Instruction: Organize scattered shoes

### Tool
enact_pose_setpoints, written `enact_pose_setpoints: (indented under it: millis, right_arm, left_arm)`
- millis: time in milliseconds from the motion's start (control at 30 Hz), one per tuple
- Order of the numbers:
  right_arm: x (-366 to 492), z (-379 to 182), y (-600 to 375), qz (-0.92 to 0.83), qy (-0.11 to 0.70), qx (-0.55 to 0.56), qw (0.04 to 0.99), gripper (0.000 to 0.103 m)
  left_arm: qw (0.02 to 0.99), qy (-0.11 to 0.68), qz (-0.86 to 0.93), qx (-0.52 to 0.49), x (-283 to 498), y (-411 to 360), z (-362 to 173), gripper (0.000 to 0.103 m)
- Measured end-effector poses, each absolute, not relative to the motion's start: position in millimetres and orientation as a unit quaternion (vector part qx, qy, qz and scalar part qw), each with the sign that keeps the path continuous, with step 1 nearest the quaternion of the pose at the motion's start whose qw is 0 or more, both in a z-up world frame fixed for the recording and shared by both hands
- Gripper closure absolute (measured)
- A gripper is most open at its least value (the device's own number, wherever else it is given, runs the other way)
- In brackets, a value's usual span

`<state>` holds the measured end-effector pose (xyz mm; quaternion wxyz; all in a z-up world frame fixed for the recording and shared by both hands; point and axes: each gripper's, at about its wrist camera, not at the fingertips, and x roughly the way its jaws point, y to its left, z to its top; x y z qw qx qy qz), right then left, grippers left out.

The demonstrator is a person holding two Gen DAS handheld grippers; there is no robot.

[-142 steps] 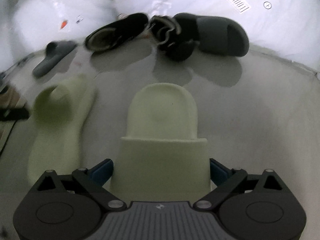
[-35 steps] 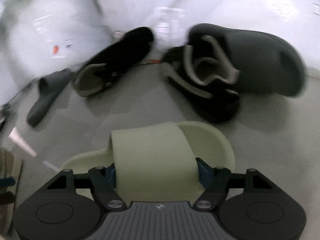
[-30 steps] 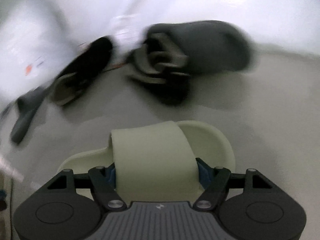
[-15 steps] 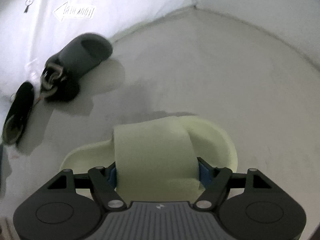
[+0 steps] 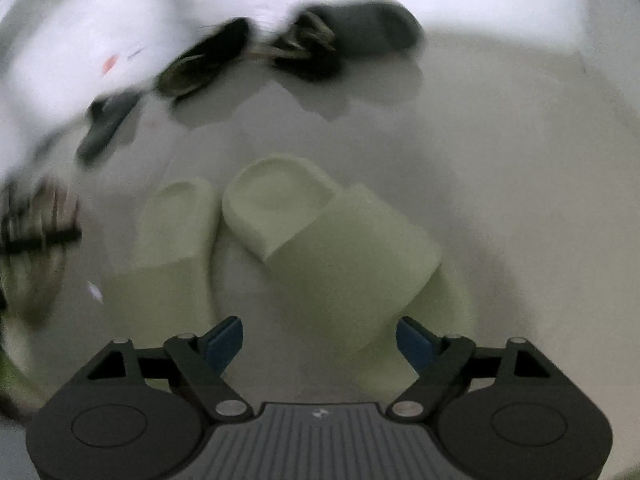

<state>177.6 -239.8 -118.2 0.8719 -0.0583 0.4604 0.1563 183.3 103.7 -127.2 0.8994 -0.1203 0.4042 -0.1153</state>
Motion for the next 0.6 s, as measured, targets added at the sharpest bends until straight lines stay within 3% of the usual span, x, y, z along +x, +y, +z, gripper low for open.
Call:
enact_pose_setpoints:
  millis: [67,233,600]
  right_arm:
    - [189.4,-118.4,-246.8,0.184,0.45,-0.081,0.87,0.01]
    - [216.8,-134.6,-259.0,0.247,0.458,-0.072,0.851,0.011]
    - [180.9,-131.8,-215.4,0.288,0.478,0.065,0.827,0.009]
  left_arm:
    - [0.899,0.406,-0.113,-0.117,179.6,97.8,-127.3,0.017]
    - [0.901,0.405,-0.109,-0.11,171.5,82.7,-125.3,0.017]
    - [0.901,0.41,-0.085,-0.117,146.9,73.7,-123.7,0.017]
